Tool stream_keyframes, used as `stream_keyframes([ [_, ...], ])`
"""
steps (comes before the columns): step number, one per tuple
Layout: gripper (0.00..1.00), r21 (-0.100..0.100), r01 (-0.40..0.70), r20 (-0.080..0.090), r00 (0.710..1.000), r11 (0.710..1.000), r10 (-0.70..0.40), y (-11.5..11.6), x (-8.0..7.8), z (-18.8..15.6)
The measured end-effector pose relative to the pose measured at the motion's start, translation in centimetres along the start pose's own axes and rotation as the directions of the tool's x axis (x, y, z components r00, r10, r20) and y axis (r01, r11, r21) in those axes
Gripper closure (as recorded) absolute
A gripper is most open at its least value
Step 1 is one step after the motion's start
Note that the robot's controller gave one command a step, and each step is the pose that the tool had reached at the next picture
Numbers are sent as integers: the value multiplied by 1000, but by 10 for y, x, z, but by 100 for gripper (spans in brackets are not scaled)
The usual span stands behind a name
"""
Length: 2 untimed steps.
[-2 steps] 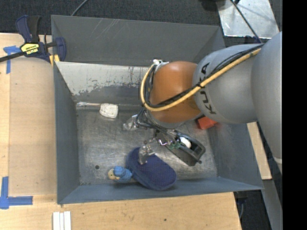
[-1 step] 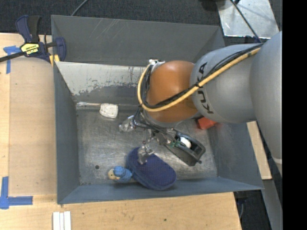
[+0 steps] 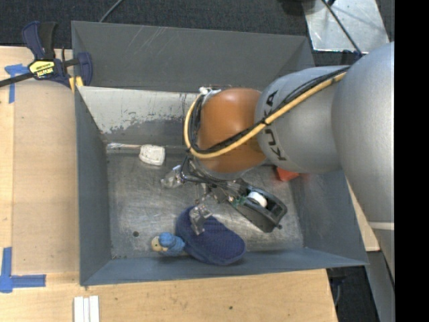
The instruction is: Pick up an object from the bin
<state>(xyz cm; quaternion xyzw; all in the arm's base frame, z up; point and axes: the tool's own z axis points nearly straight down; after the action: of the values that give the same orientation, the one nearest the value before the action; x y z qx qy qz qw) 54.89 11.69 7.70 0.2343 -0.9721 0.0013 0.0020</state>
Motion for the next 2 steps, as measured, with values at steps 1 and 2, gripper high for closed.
stream_keyframes([
  [1,0,2,225,15,974,974,-225,9,2,-1],
  [2,100,2,224,3,975,975,-224,6,4,-3],
])
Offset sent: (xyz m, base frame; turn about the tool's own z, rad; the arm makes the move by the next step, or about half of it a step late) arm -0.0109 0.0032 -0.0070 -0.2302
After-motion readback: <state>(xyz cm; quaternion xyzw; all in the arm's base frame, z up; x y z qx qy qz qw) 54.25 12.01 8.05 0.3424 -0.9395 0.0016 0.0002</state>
